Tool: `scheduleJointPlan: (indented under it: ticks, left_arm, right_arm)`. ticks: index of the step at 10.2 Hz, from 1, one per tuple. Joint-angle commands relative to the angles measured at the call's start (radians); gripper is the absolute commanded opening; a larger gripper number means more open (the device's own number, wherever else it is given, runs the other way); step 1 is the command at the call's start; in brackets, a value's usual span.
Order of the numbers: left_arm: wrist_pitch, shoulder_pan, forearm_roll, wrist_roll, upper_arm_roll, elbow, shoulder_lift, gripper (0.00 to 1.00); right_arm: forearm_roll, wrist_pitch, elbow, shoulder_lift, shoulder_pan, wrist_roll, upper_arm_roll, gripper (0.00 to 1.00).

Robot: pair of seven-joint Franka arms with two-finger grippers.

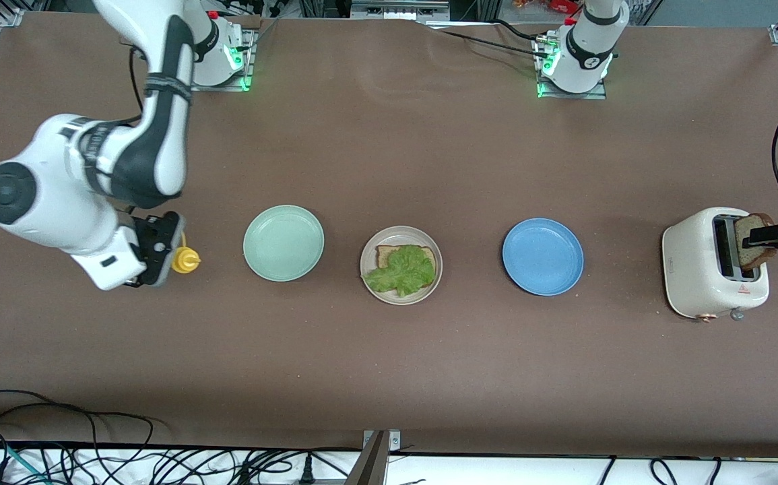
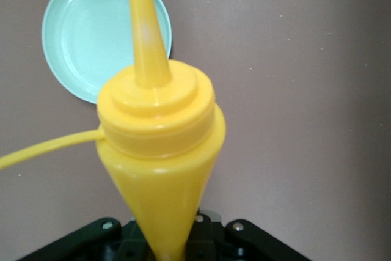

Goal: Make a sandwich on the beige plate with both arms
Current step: 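Carry the mustard bottle with the right gripper back to its spot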

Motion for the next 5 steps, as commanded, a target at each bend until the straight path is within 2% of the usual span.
scheduleJointPlan:
  ticks: [1, 2, 3, 4, 5]
  left_arm:
    - [0.010, 0.004, 0.014, -0.032, -0.003, -0.031, -0.004, 1.00]
    - [0.022, 0.006, 0.016, -0.036, -0.003, -0.046, -0.007, 1.00]
    - [0.029, 0.013, 0.016, -0.036, -0.003, -0.055, -0.008, 1.00]
    - [0.030, 0.020, 0.017, -0.029, -0.003, -0.064, -0.008, 1.00]
    - [0.030, 0.026, 0.017, -0.020, -0.003, -0.068, -0.010, 0.94]
  right_arm:
    - [0.130, 0.000, -0.158, -0.098, 0.006, -0.163, -0.030, 0.00]
    - [0.254, -0.003, -0.239, -0.101, -0.013, -0.266, -0.050, 0.00]
    - [0.337, -0.004, -0.315, -0.101, -0.024, -0.356, -0.062, 0.00]
    - [0.394, -0.004, -0.376, -0.103, -0.024, -0.432, -0.068, 0.00]
    - [0.446, -0.021, -0.430, -0.104, -0.029, -0.496, -0.071, 0.00]
